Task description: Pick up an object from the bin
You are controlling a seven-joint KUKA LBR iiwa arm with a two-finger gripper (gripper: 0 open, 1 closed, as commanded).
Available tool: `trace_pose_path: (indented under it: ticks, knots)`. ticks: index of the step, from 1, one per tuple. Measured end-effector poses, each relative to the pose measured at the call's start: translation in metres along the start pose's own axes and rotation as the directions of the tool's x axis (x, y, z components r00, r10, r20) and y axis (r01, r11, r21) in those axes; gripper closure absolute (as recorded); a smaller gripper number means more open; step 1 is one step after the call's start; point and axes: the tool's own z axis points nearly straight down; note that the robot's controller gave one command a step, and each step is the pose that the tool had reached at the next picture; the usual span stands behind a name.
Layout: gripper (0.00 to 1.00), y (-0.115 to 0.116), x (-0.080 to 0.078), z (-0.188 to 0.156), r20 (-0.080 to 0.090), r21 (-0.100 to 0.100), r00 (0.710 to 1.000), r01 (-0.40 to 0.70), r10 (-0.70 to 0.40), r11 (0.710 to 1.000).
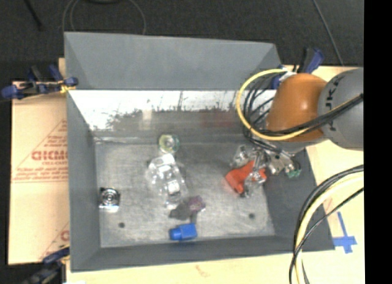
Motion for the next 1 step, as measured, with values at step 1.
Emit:
trace_pose_path:
  ticks: [1]
  knots:
    - [1.0, 0.0151, -0.007, -0.1375, 0.001, 0.0, 1.0, 0.025, -0.025, 1.0]
